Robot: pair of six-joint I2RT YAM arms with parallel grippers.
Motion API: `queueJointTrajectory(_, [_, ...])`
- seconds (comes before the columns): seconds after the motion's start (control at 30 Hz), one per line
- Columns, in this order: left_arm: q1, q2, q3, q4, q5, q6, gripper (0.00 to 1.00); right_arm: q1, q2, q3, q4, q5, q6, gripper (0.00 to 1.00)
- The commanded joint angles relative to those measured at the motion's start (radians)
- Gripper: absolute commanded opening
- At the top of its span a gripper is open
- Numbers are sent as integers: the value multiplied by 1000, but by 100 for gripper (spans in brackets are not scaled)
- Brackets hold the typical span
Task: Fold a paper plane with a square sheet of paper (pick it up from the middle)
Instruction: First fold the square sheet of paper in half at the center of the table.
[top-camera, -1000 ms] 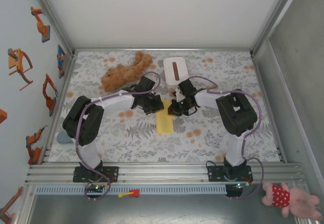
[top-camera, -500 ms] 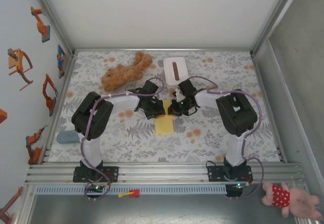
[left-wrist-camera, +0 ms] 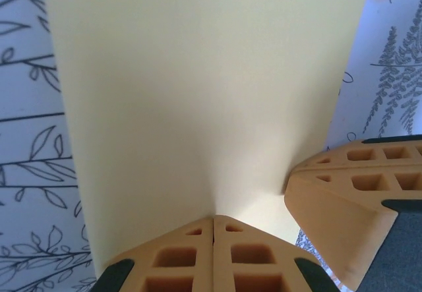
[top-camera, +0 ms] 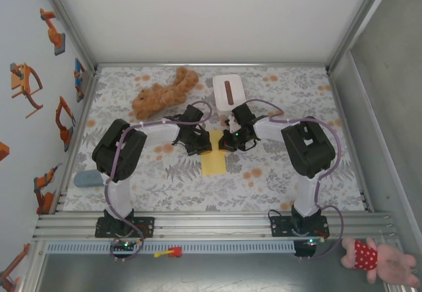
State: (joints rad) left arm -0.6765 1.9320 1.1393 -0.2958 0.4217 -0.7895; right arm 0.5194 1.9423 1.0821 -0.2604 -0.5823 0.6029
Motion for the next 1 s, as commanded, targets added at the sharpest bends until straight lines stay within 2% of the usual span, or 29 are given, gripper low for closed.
queueJointTrajectory(0.0, [23,19,-37,-39,-10,69,3,-6,103,-82,-194,294,11,0])
queueJointTrajectory(0.3, [87,-30,-114,-75,0,110,4,-5,117,-67,-258,334,9,0])
queueJointTrajectory(0.5, [160,-131,-164,-90,6,133,4,-5,115,-65,-260,337,9,0])
queueJointTrajectory(0.7, [143,-202,-134,1,51,83,4,-3,114,-68,-254,337,12,0])
queueJointTrajectory(0.83, [104,-149,-115,118,94,19,4,-3,116,-70,-251,337,16,0])
queueJointTrajectory(0.97, [75,-65,-70,160,119,-15,4,-1,120,-70,-245,332,18,0])
